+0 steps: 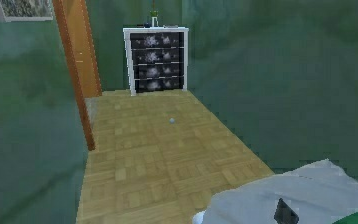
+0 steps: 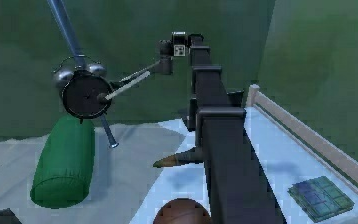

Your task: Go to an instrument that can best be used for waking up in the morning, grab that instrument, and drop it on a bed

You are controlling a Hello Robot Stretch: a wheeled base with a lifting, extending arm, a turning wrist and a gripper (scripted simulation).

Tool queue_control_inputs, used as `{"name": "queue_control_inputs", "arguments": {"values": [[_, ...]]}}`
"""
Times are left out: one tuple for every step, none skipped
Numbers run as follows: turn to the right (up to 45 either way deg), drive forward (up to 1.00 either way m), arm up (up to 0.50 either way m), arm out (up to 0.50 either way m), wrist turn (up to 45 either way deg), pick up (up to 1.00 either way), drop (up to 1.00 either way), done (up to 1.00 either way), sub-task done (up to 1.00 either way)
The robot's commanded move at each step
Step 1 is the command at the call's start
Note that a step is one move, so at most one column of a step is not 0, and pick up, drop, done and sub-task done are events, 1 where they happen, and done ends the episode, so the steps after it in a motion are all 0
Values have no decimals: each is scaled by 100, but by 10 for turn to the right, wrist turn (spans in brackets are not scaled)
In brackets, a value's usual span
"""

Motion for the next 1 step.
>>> {"name": "queue_control_inputs", "arguments": {"values": [[0, 0, 0, 0, 450, 0, 0, 0, 0]]}}
